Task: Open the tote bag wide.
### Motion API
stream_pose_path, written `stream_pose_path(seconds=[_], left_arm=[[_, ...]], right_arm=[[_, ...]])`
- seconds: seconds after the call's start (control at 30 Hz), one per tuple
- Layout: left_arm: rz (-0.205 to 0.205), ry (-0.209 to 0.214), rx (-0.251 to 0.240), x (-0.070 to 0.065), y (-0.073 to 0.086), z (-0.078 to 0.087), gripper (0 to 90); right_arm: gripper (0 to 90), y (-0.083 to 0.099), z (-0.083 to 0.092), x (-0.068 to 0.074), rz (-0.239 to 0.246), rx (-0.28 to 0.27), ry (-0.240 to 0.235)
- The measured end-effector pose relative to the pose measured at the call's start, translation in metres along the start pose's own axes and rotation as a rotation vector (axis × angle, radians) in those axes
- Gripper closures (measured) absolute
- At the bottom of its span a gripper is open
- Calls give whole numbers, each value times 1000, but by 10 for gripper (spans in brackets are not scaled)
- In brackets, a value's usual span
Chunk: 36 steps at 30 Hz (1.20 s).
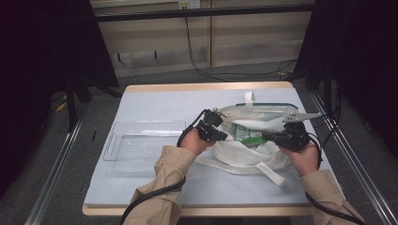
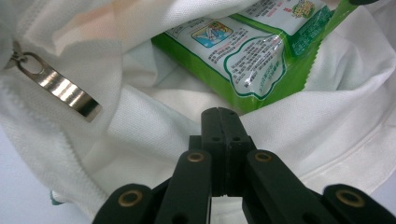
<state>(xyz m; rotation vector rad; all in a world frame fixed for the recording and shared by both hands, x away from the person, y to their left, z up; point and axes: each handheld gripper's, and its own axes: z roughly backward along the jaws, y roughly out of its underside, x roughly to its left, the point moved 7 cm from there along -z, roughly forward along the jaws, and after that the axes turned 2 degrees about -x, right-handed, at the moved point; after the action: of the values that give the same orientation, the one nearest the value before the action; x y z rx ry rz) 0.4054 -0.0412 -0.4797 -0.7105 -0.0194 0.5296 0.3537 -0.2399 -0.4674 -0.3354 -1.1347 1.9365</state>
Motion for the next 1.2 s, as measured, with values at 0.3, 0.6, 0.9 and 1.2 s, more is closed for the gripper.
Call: stream_pose_path(seconds=[0.3,0.6,0.9,1.2], left_arm=[[-5,6,0,-1,0,4,900],[-8,26,-18,-2,3,5,900],[-40,29,12,-7,1,3,900],[-28,42,0,-7,2,2,900]], right_arm=[[900,-10,4,-2,-4,-39,25],[900,-16,-2,-6,-17,-30,33],[900,-21,0,-8,-28,-52,41],[900,-32,9,-5,-19,-79,26]])
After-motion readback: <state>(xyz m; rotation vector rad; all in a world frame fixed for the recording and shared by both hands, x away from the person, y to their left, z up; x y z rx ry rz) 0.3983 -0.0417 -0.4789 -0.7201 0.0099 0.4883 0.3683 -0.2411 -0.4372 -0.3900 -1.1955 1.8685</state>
